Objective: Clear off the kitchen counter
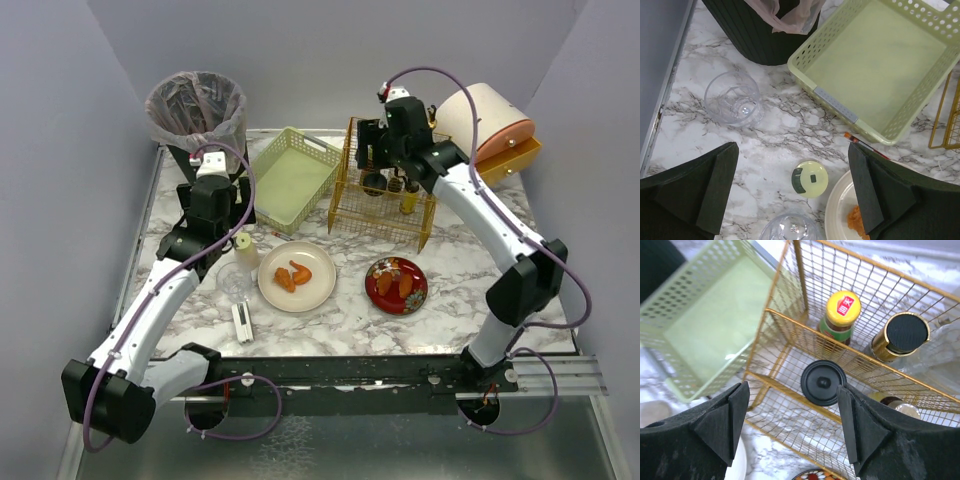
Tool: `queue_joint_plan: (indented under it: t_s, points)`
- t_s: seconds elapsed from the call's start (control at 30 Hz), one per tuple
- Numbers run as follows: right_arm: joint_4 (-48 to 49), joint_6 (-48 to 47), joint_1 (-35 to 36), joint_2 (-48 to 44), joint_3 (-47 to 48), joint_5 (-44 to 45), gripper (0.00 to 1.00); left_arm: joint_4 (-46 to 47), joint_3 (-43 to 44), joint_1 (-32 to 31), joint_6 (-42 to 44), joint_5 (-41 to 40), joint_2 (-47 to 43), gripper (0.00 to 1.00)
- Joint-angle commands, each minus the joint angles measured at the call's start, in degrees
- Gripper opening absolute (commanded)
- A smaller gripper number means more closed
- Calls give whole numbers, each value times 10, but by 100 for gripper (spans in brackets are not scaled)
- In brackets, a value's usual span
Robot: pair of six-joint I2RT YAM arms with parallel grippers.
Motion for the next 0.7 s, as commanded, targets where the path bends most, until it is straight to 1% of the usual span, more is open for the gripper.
queue_joint_plan:
  t_s: [0.0,0.1,0.27,0.47,0.67]
  points:
    - [31,-43,-2,-71,-28,-91,77,-47,-2,3,-43,27,-9,99]
    - [76,-60,-2,-121,-83,-137,77,-71,-14,3,-62,49,3,99]
    - [118,-70,-2,-216,-169,-209,77,-73,-36,3,-87,61,4,99]
    - [105,-60,-2,-323,-261,-204,77,-59,-40,4,-100,67,25,99]
    - [83,-30,-2,-398,-342,-188,77,-57,-37,5,-109,63,57,99]
